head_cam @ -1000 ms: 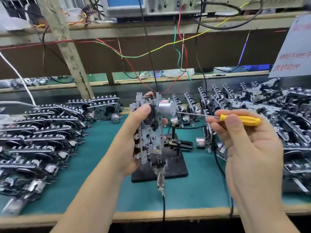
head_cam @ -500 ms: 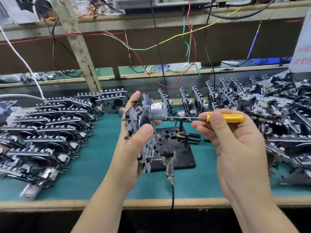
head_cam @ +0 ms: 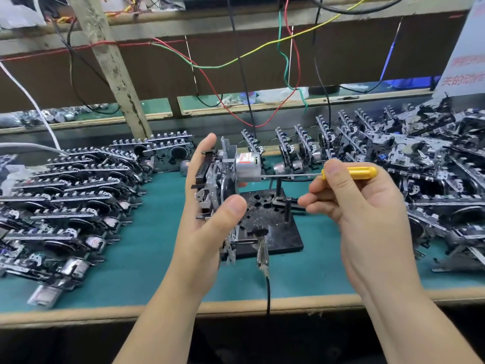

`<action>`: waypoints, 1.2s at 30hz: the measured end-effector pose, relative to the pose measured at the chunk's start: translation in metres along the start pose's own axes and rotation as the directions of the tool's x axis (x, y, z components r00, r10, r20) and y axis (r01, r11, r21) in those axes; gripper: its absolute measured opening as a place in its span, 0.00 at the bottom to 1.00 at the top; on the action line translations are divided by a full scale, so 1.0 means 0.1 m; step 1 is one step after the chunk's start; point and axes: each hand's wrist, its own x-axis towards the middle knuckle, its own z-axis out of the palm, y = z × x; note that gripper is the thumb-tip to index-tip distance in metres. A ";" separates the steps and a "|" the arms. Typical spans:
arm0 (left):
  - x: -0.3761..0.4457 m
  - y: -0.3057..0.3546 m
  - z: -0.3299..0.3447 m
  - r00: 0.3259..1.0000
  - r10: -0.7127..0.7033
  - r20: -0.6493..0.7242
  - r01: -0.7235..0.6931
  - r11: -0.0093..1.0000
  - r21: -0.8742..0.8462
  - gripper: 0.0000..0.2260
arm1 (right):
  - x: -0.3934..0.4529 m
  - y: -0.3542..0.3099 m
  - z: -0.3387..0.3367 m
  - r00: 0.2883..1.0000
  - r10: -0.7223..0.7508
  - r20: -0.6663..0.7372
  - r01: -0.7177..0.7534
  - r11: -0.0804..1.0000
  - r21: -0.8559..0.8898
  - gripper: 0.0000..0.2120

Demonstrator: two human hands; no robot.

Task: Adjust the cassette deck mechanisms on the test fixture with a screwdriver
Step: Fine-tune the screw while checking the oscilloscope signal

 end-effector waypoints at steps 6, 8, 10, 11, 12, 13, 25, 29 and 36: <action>0.01 0.05 0.05 0.998 -0.056 0.008 0.057 0.987 -0.153 0.41 | 0.02 -0.04 -0.01 0.998 -0.054 0.033 0.054 0.999 -0.005 0.12; 0.01 0.06 0.06 0.998 -0.063 -0.004 0.061 0.987 -0.146 0.42 | 0.02 -0.04 -0.01 0.997 -0.069 0.035 0.069 0.998 -0.008 0.11; 0.01 0.07 0.07 0.998 -0.065 -0.001 0.064 0.985 -0.157 0.42 | 0.02 -0.05 -0.01 0.996 -0.076 0.036 0.077 0.997 -0.009 0.11; 0.01 0.08 0.07 0.998 -0.070 0.001 0.069 0.985 -0.160 0.42 | 0.02 -0.05 -0.02 0.996 -0.079 0.039 0.079 0.997 -0.007 0.11; 0.01 0.08 0.07 0.997 -0.075 -0.003 0.074 0.984 -0.162 0.42 | 0.02 -0.05 -0.02 0.996 -0.082 0.041 0.082 0.997 -0.006 0.11; 0.01 0.08 0.07 0.997 -0.079 -0.009 0.076 0.983 -0.166 0.42 | 0.02 -0.05 -0.02 0.995 -0.085 0.044 0.085 0.996 -0.004 0.11; 0.13 0.10 0.01 0.997 -0.070 -0.036 0.067 0.994 -0.088 0.38 | 0.10 -0.05 -0.15 0.991 -0.130 -0.020 0.129 0.992 -0.002 0.11; 0.50 0.19 -0.09 0.999 -0.039 0.036 0.011 0.814 0.580 0.39 | 0.20 -0.03 -0.32 0.992 -0.123 0.019 0.124 0.991 -0.047 0.04; 1.07 -0.14 0.05 0.878 -0.362 0.313 -0.267 0.172 0.948 0.49 | 0.16 0.17 -0.38 0.997 -0.082 -0.004 0.080 0.986 -0.144 0.05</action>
